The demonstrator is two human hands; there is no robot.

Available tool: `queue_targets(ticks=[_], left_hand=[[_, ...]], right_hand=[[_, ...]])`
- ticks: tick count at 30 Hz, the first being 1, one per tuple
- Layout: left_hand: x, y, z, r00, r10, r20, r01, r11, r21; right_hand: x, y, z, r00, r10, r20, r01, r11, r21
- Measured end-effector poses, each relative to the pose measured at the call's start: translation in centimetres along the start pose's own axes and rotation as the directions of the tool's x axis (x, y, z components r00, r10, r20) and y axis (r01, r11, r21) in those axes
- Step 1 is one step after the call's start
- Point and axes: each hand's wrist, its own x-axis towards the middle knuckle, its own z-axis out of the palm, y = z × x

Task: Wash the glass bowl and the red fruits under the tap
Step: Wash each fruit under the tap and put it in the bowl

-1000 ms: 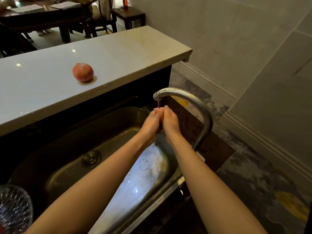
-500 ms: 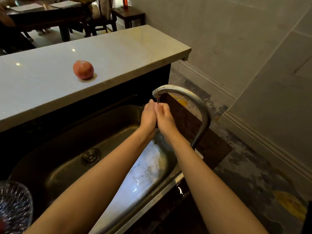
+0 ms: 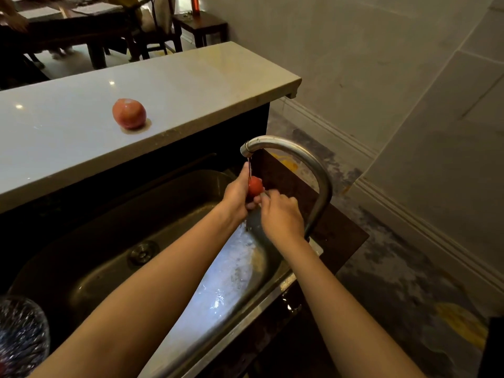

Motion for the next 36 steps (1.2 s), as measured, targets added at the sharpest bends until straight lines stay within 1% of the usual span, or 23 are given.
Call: queue_targets(ticks=[1, 2, 5, 7, 9, 11, 17, 20, 24, 27, 30, 33, 35, 36], left_hand=[[0.1, -0.1, 0.1, 0.999, -0.004, 0.035, 0.004, 1.000, 0.014], [0.1, -0.2, 0.1, 0.998, -0.002, 0.070, -0.001, 0.999, 0.038], [0.1, -0.3, -0.1, 0.984, 0.036, 0.172, -0.059, 0.990, 0.132], [-0.1, -0.2, -0.4, 0.981, 0.060, 0.187, -0.098, 0.975, 0.200], [-0.3, -0.1, -0.7, 0.990, 0.072, 0.120, -0.100, 0.963, 0.249], [-0.3, -0.1, -1.1, 0.992, 0.092, 0.087, -0.113, 0.950, 0.289], [-1.8, 0.3, -0.9, 0.990, 0.087, 0.108, -0.119, 0.937, 0.330], [-2.9, 0.9, -1.1, 0.985, 0.081, 0.155, -0.138, 0.903, 0.407], [-4.3, 2.0, -2.2, 0.981, 0.104, 0.162, -0.181, 0.780, 0.599], [-5.2, 2.9, -3.7, 0.981, 0.153, 0.120, -0.192, 0.659, 0.728], [-6.5, 4.0, -6.7, 0.971, 0.228, 0.077, -0.185, 0.502, 0.845], [-8.8, 4.9, -11.2, 0.961, 0.273, 0.039, -0.138, 0.352, 0.926], [-11.0, 5.2, -14.8, 0.956, 0.292, -0.026, -0.066, 0.302, 0.951], [-12.2, 5.3, -16.7, 0.951, 0.302, -0.074, -0.022, 0.304, 0.952]], right_hand=[[-0.4, 0.3, 0.0, 1.000, 0.021, 0.004, -0.021, 0.993, -0.114], [-0.7, 0.5, 0.0, 0.997, 0.051, 0.049, -0.041, 0.981, -0.191], [-1.3, 0.4, 0.1, 0.966, 0.139, 0.219, -0.066, 0.949, -0.308], [-1.5, 0.5, 0.2, 0.955, 0.153, 0.255, -0.058, 0.936, -0.346], [-1.7, 0.8, 0.4, 0.956, 0.140, 0.260, -0.039, 0.933, -0.358], [-2.0, 0.8, 0.4, 0.961, 0.123, 0.248, -0.025, 0.930, -0.366], [-2.7, 0.5, -0.3, 0.974, 0.085, 0.210, 0.003, 0.923, -0.385], [-3.1, 0.2, -0.7, 0.973, 0.065, 0.220, 0.027, 0.920, -0.391], [-3.0, -0.4, -1.7, 0.955, 0.078, 0.285, 0.035, 0.928, -0.371], [-2.5, -1.9, -2.5, 0.946, 0.085, 0.312, 0.035, 0.932, -0.360], [-1.8, -4.9, -2.3, 0.949, -0.012, 0.316, 0.113, 0.946, -0.303], [-1.6, -8.5, -1.0, 0.901, -0.159, 0.403, 0.233, 0.962, -0.143], [-2.0, -11.0, 0.2, 0.870, -0.253, 0.422, 0.299, 0.953, -0.044], [-2.4, -12.3, 0.9, 0.858, -0.300, 0.417, 0.331, 0.944, -0.002]])
